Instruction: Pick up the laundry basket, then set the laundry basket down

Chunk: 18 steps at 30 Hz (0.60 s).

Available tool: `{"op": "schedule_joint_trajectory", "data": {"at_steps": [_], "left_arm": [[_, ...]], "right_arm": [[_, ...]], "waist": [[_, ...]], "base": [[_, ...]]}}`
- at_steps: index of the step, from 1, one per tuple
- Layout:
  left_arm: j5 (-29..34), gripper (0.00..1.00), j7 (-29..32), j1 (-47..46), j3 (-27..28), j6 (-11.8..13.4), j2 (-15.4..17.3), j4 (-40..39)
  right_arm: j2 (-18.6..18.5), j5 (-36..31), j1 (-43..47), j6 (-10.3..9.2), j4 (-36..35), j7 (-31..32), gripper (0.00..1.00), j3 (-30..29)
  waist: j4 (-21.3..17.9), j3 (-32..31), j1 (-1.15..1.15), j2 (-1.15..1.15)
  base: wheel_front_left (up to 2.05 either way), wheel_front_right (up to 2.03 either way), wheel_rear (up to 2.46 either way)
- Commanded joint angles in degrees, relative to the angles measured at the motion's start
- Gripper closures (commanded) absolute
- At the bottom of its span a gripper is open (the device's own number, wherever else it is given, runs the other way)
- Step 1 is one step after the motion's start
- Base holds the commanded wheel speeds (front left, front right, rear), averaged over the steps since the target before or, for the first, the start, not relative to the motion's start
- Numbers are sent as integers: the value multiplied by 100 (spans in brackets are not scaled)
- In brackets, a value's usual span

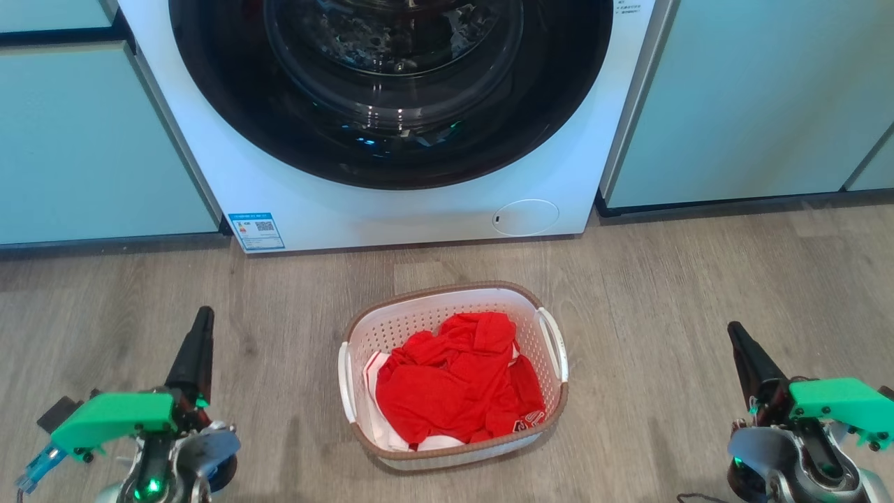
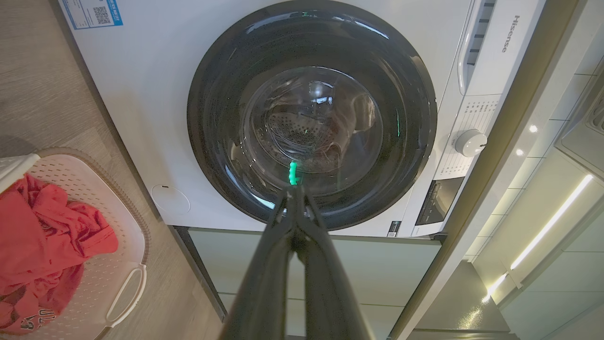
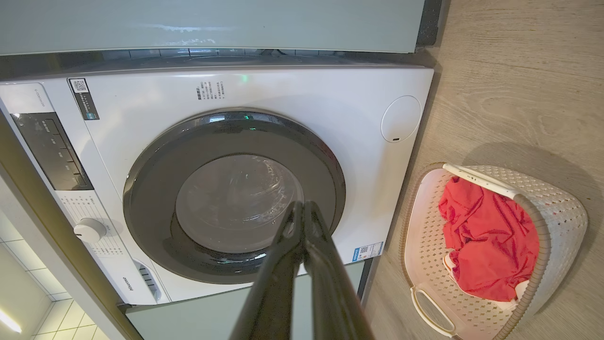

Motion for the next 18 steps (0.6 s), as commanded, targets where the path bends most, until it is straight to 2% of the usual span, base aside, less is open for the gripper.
{"op": "schedule_joint_trajectory", "data": {"at_steps": [1, 18], "left_arm": [[18, 100, 42, -273, 206, -39, 82, -169], [18, 100, 42, -273, 205, -39, 82, -169]], "right_arm": [[-40, -62, -274, -9, -199, 53, 100, 95], [-40, -60, -274, -9, -199, 52, 100, 97]], "waist": [[0, 0, 0, 0], [0, 0, 0, 0]], "base": [[0, 0, 0], [0, 0, 0]]}}
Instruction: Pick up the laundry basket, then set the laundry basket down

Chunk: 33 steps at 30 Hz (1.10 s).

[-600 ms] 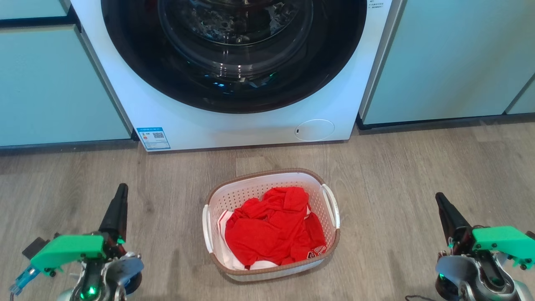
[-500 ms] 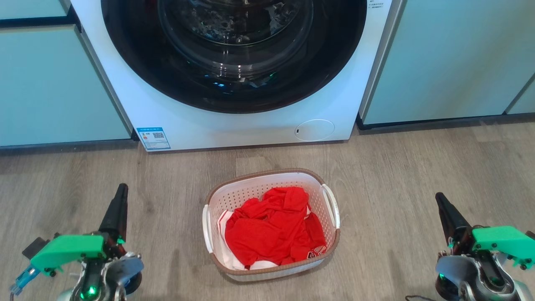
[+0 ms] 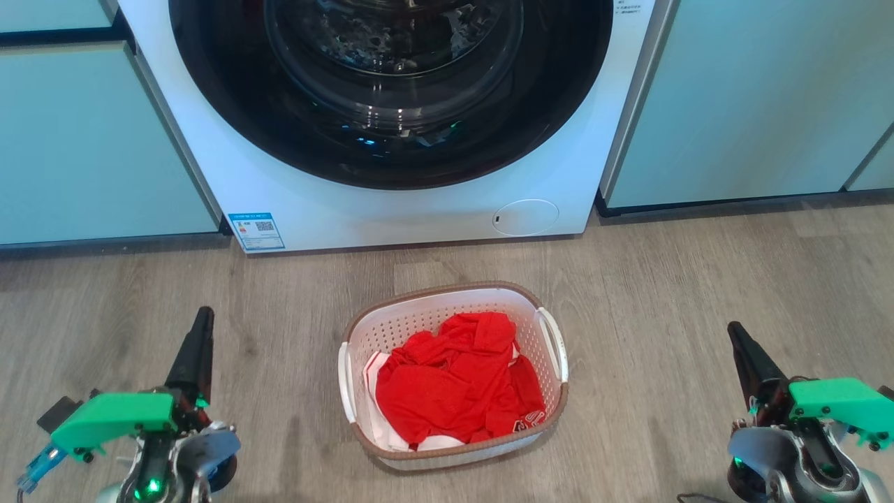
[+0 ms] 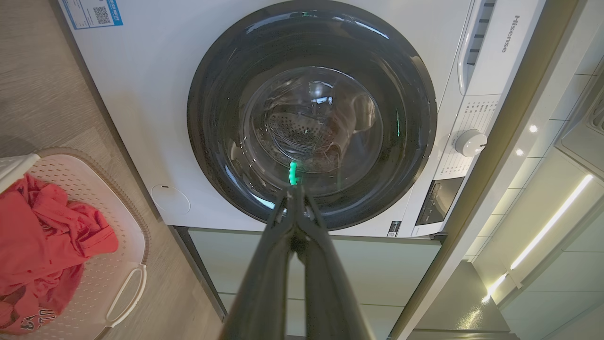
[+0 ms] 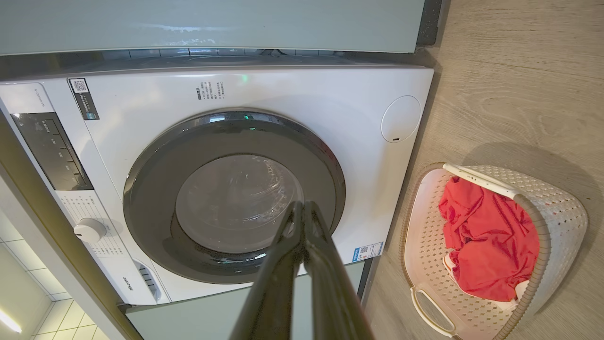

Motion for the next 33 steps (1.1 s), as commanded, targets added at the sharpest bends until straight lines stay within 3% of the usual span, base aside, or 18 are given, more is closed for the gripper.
{"op": "schedule_joint_trajectory", "data": {"at_steps": [1, 33], "left_arm": [[18, 100, 42, -273, 205, -39, 82, -169], [18, 100, 41, -273, 205, -39, 82, -169]], "right_arm": [[-40, -60, -274, -9, -199, 52, 100, 97], [-40, -59, -274, -9, -199, 51, 100, 98]], "waist": [[0, 0, 0, 0], [0, 0, 0, 0]], "base": [[0, 0, 0], [0, 0, 0]]}}
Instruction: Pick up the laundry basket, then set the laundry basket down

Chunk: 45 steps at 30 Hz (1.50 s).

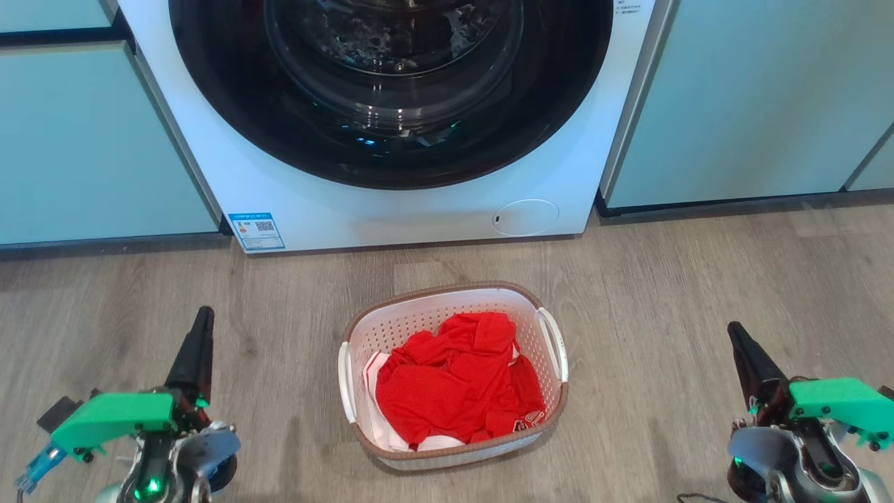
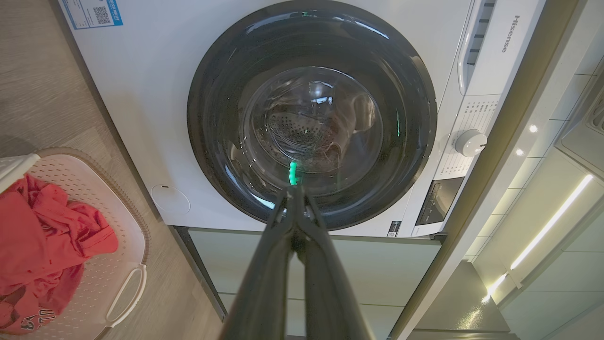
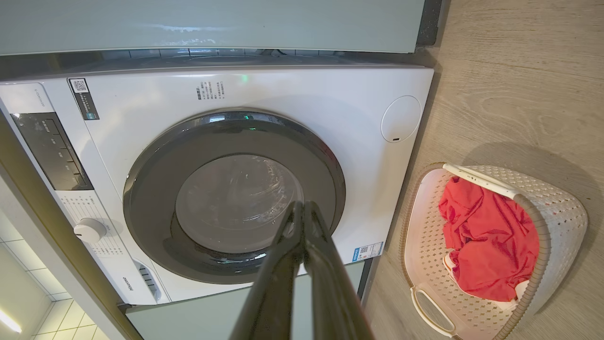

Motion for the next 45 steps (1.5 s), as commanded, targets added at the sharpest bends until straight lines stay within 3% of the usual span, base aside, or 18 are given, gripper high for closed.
{"op": "schedule_joint_trajectory", "data": {"at_steps": [1, 45], "left_arm": [[18, 100, 41, -273, 205, -39, 82, -169], [17, 100, 41, -273, 204, -39, 82, -169]], "right_arm": [[-40, -59, -274, -9, -199, 51, 100, 98], [-40, -58, -274, -9, -199, 50, 100, 100]], "waist": [[0, 0, 0, 0], [0, 0, 0, 0]], "base": [[0, 0, 0], [0, 0, 0]]}}
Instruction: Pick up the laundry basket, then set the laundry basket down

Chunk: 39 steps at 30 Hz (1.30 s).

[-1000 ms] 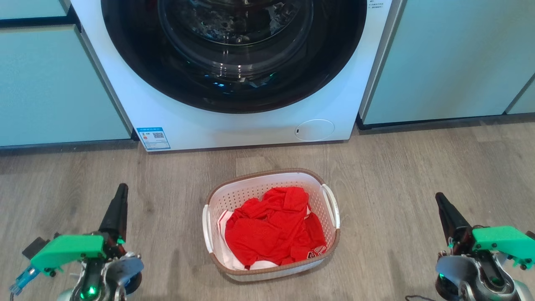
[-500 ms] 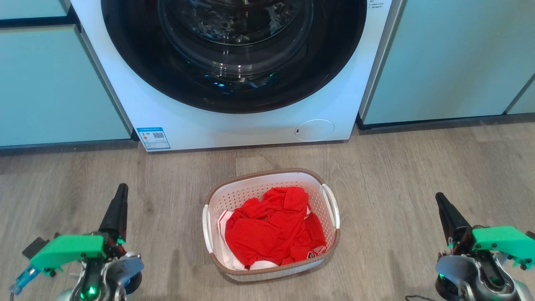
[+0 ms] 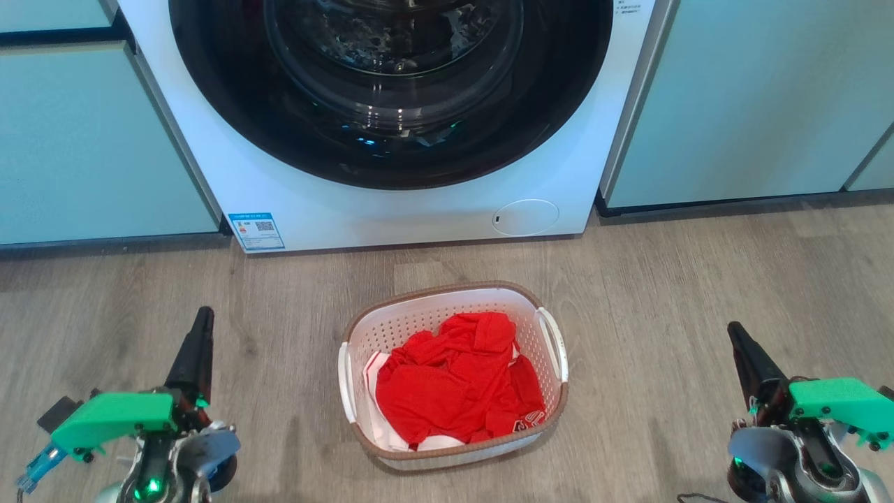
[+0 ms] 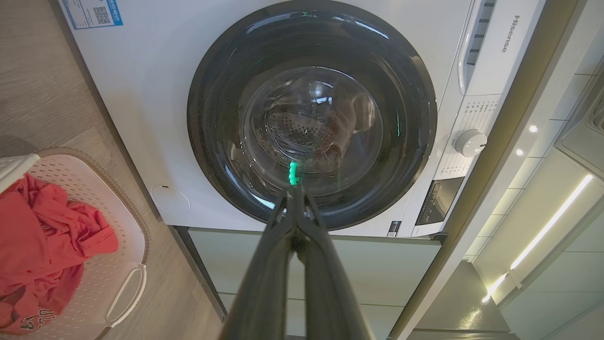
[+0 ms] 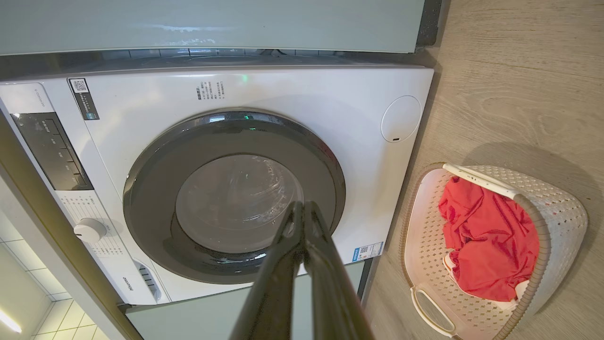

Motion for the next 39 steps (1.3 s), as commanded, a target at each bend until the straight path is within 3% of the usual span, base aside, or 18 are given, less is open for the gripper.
{"op": "schedule_joint_trajectory", "data": {"at_steps": [1, 39], "left_arm": [[17, 100, 41, -273, 204, -39, 82, -170], [17, 100, 41, -273, 204, -39, 82, -170]], "right_arm": [[-40, -58, -274, -9, -199, 50, 100, 100], [-40, -57, -274, -9, -199, 49, 100, 100]], "waist": [[0, 0, 0, 0], [0, 0, 0, 0]], "base": [[0, 0, 0], [0, 0, 0]]}}
